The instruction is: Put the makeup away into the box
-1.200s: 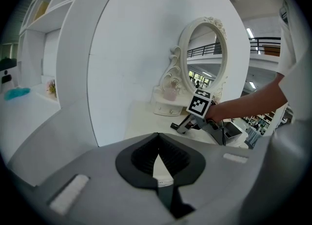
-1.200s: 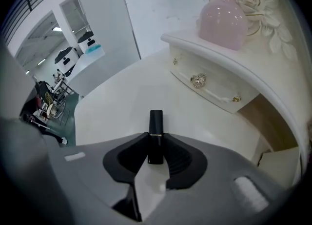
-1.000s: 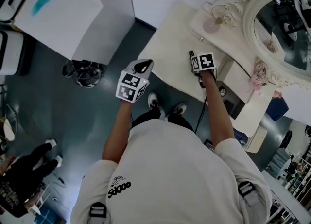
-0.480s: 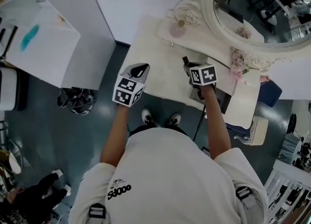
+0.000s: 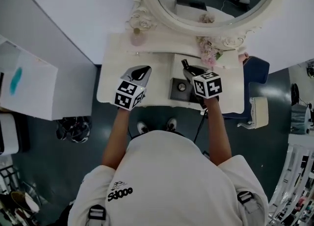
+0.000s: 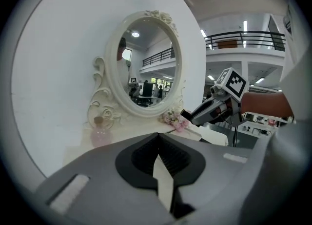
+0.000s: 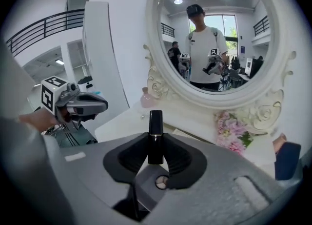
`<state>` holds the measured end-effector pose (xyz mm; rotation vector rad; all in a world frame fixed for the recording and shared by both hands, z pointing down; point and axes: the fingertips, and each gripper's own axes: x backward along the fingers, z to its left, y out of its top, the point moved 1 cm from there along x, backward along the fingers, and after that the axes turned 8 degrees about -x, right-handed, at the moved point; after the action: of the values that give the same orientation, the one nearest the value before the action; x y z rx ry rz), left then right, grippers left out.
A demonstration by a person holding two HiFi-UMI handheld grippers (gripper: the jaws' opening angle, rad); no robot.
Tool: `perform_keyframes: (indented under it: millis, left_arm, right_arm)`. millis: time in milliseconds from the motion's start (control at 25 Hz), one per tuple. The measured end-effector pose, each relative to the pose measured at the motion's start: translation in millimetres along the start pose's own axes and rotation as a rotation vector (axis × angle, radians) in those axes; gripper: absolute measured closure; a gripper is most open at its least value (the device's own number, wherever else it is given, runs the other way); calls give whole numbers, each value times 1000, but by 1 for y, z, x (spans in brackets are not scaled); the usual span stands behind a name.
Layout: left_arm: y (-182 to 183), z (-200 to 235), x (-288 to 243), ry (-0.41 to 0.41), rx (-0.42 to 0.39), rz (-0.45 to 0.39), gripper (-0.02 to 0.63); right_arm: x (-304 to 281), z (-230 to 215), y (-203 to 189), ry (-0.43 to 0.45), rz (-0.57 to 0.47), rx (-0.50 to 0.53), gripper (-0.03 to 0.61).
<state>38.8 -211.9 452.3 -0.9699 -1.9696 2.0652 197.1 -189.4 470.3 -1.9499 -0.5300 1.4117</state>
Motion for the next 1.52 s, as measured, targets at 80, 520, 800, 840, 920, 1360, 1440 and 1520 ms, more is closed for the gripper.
perform_keyframes:
  millis: [80,520,800,840,920,1360,1440,1520]
  left_arm:
    - [10,-19,-21,-46,-20,-1,595]
    - [47,-114,-101,-241,-106,2,594]
    - [33,-137,-112,-258,-91,56,594]
    - [30,-137,-112,-255,-86,66,595]
    - [22,-135,-110,-245,-73,86,594]
    - [-12,-108,-88,-151,-6,157,595]
    - [-15,-104,-84,-137,0,159,595]
    - [-18,-99,-79,-123,5,158,595]
  right_arm:
    - [17,-21,-9,-26,-12,-25,483]
    - [76,-109,-95,-142,75,-156,483]
    - [43,-126,-170,-92,274,-271,482]
    - [37,-129,-178,-89,294,-287,482]
    - [24,-132,-188,-90,321,-309,482]
    - [-24,-141,-180,-122,421,-246,480]
    - [-28,-143,-179,-135,430,-242,480]
    - [-28,-144,-178,-144,429,-239,479]
